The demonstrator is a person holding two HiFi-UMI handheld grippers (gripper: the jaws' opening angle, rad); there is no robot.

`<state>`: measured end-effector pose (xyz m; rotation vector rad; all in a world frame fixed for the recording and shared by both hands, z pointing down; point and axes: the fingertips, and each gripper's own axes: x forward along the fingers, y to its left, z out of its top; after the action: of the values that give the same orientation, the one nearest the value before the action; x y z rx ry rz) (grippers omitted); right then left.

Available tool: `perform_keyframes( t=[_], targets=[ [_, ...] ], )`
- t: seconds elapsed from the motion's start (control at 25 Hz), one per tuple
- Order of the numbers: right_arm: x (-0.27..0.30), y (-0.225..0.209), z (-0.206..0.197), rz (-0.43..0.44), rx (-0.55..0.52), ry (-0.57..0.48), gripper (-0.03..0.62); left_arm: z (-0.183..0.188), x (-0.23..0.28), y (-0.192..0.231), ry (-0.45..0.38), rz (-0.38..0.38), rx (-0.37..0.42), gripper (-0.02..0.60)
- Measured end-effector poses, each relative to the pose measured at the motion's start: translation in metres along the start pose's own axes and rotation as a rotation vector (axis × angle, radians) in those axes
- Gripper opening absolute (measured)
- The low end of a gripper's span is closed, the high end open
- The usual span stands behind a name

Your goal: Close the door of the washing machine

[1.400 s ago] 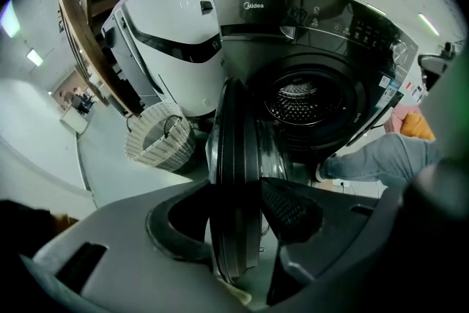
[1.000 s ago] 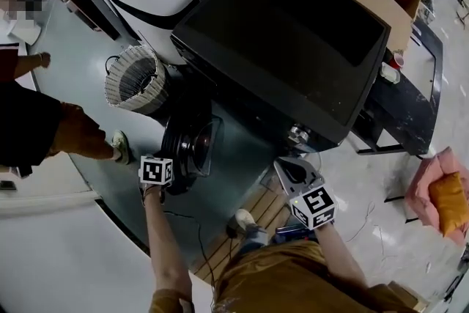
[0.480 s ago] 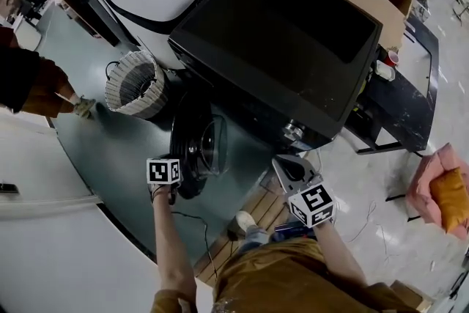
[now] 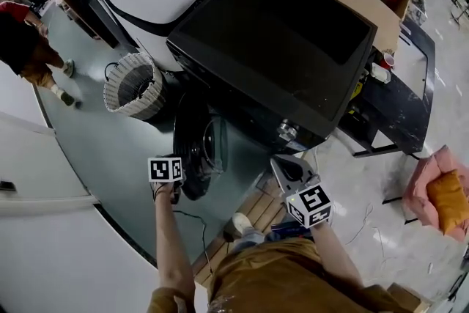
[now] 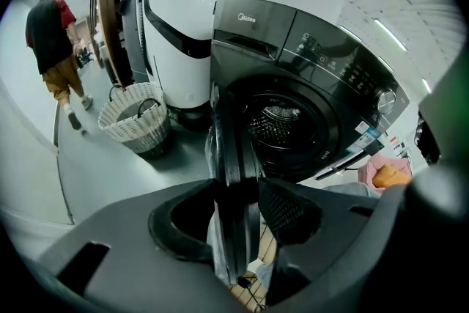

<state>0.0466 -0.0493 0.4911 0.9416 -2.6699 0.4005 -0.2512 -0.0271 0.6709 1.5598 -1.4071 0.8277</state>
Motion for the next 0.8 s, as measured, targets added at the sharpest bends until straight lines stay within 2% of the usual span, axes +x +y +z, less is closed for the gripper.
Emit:
perform_keyframes(
  t=[0.52,0.8],
  targets=[
    [-0.006,0.004,0.004,-0.010,-0.006,-0.009,0.013,0.001,0.002,-0.028,-0.040,-0.073,-0.076,0.204],
    [-0.005,0.011,0.005,-0.012,-0.012,-0.004,0.012,0.005,0.005,-0.048,-0.066,-0.151,-0.117,0.190]
  ],
)
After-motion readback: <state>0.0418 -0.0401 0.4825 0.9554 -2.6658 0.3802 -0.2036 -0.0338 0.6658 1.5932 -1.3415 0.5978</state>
